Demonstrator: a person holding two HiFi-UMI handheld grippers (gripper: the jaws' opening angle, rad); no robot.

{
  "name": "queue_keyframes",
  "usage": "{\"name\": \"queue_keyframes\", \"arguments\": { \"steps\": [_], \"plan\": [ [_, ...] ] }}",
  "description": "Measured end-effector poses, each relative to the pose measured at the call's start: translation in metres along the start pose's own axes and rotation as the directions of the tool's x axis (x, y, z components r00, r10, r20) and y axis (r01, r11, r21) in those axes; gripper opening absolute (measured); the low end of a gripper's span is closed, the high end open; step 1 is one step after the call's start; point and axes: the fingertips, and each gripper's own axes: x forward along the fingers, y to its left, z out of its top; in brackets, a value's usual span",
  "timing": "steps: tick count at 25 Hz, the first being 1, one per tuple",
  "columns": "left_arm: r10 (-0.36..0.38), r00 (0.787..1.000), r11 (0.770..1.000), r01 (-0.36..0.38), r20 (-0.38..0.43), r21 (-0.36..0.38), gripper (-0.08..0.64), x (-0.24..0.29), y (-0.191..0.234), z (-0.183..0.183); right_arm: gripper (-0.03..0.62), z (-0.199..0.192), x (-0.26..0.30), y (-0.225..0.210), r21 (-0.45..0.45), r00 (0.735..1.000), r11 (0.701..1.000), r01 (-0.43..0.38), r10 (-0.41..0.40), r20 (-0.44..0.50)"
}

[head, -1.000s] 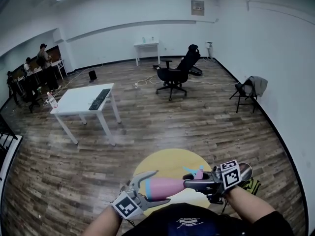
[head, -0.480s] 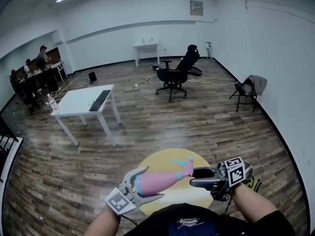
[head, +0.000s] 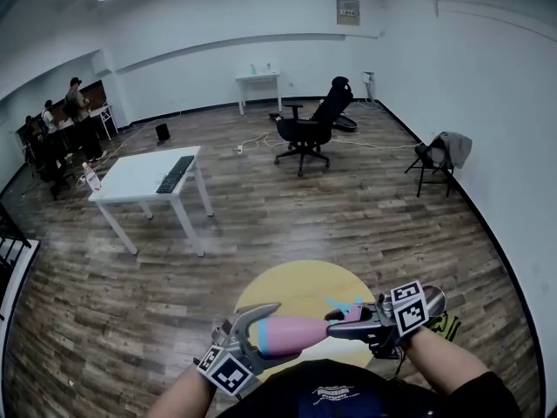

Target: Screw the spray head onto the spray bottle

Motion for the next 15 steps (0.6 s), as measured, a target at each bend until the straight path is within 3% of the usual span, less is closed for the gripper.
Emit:
{"name": "queue_keyframes", "arguments": {
  "steps": [1, 2, 3, 4, 5, 6, 7, 8, 9, 10, 11, 12, 13, 15],
  "plan": [
    [0.037, 0.999, 0.991, -0.033, -0.029, 0.132, 0.507, 0.001, -0.001, 0.002, 0.155, -0.002, -0.003, -0.001, 0.038, 1.000, 0.999, -0.022, 0.022, 0.006],
    [0.078, 0.995, 0.956, -0.058, -0.056, 0.288, 0.509, 0.004, -0.003, 0.006, 0.155, -0.003, -0.007, -0.002, 0.083, 0.999, 0.995, -0.048, 0.046, 0.017],
    [0.114, 0.991, 0.901, -0.071, -0.076, 0.428, 0.509, 0.007, -0.003, 0.010, 0.152, -0.003, -0.011, -0.004, 0.124, 0.997, 0.990, -0.072, 0.068, 0.035],
    [0.132, 0.987, 0.861, -0.069, -0.090, 0.504, 0.509, 0.010, -0.003, 0.011, 0.146, -0.002, -0.014, -0.006, 0.150, 0.995, 0.984, -0.092, 0.085, 0.055],
    [0.123, 0.987, 0.864, -0.058, -0.099, 0.501, 0.510, 0.011, -0.003, 0.010, 0.146, -0.001, -0.015, -0.006, 0.159, 0.993, 0.982, -0.105, 0.094, 0.073],
    [0.095, 0.990, 0.906, -0.045, -0.100, 0.422, 0.509, 0.009, -0.001, 0.004, 0.146, 0.001, -0.013, -0.007, 0.152, 0.992, 0.983, -0.107, 0.094, 0.086],
    [0.056, 0.995, 0.958, -0.030, -0.083, 0.284, 0.509, 0.006, 0.003, -0.003, 0.149, 0.003, -0.010, -0.006, 0.131, 0.992, 0.987, -0.097, 0.085, 0.092],
    [0.014, 0.999, 0.993, -0.010, -0.040, 0.115, 0.508, 0.002, 0.007, -0.008, 0.151, 0.005, -0.006, -0.006, 0.103, 0.994, 0.992, -0.078, 0.069, 0.088],
    [-0.012, 0.999, 0.999, 0.013, 0.032, -0.053, 0.508, -0.001, 0.013, -0.010, 0.164, 0.006, -0.003, -0.006, 0.073, 0.996, 0.996, -0.053, 0.047, 0.078],
    [-0.011, 0.993, 0.979, 0.035, 0.117, -0.202, 0.508, -0.005, 0.020, -0.010, 0.247, 0.007, -0.002, -0.007, 0.046, 0.997, 0.999, -0.026, 0.023, 0.067],
    [0.010, 0.984, 0.946, 0.049, 0.178, -0.320, 0.506, -0.008, 0.027, -0.011, 0.273, 0.007, -0.004, -0.009, 0.025, 0.998, 1.000, 0.002, -0.003, 0.060],
    [0.032, 0.979, 0.918, 0.051, 0.201, -0.394, 0.506, -0.011, 0.031, -0.013, 0.299, 0.007, -0.008, -0.011, 0.012, 0.998, 1.000, 0.028, -0.029, 0.059],
    [0.042, 0.980, 0.908, 0.043, 0.193, -0.416, 0.506, -0.013, 0.033, -0.017, 0.301, 0.007, -0.013, -0.014, 0.012, 0.997, 0.999, 0.050, -0.051, 0.063],
    [0.023, 0.992, 0.942, 0.020, 0.124, -0.334, 0.506, -0.012, 0.027, -0.021, 0.299, 0.008, -0.018, -0.019, 0.053, 0.995, 0.997, 0.064, -0.068, 0.076]
  ]
}}
